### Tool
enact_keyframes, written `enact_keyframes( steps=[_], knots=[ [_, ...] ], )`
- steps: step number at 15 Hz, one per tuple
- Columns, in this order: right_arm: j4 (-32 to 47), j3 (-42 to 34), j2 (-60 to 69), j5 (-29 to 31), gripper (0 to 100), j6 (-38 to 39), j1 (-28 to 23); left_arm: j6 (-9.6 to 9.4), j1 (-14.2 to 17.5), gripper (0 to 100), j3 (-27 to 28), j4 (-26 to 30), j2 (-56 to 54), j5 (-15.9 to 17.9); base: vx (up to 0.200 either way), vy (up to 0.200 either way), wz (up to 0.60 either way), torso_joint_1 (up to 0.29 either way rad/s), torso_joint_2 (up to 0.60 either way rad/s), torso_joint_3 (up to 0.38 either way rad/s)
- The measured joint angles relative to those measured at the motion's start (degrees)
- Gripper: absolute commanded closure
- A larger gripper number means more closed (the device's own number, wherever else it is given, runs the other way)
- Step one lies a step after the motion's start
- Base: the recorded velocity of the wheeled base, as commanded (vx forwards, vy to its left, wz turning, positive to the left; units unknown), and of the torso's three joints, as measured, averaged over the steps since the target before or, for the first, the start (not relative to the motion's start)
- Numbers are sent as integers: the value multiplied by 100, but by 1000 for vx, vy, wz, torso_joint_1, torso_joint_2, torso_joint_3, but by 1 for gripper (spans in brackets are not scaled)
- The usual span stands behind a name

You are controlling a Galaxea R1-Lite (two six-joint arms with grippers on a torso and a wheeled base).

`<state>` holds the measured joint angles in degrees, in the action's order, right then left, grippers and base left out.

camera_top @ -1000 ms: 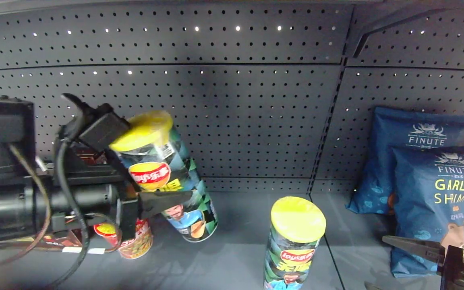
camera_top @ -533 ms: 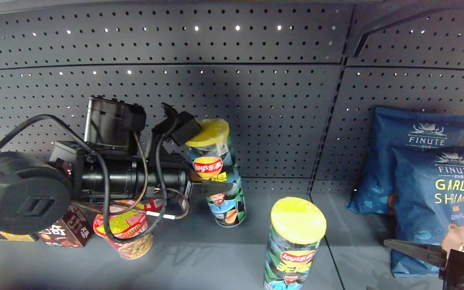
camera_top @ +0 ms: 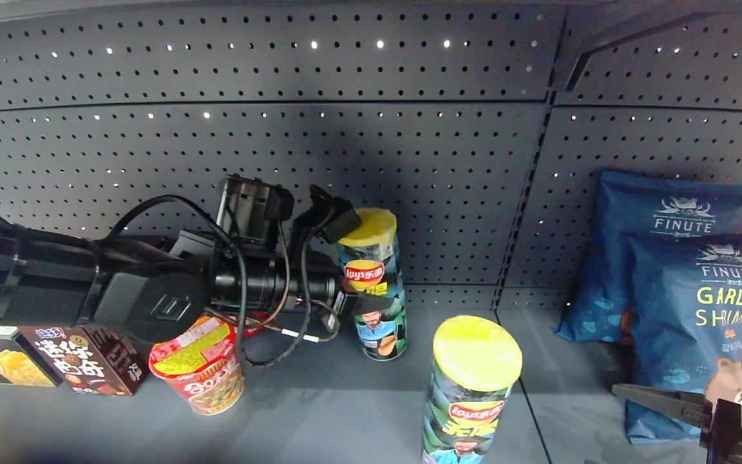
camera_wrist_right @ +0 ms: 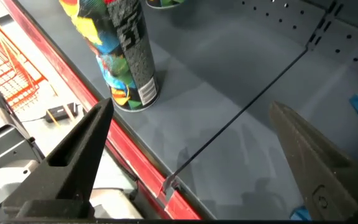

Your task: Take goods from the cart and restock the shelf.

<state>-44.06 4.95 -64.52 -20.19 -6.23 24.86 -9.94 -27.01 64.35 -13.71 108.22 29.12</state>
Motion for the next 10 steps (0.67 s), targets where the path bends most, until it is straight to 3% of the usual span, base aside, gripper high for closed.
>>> enact_keyframes(
  steps=[5,7,10],
  knots=[
    [57,34,-99,-61,0,0,9,-40,21,100,308,-212,430,169,0,0,0,0,0,0],
    [57,48,-140,-89,0,0,2,-345,20,100,507,-178,608,218,0,0,0,0,0,0],
    [57,48,-168,-91,0,0,5,-462,21,100,678,-145,824,279,0,0,0,0,0,0]
  ],
)
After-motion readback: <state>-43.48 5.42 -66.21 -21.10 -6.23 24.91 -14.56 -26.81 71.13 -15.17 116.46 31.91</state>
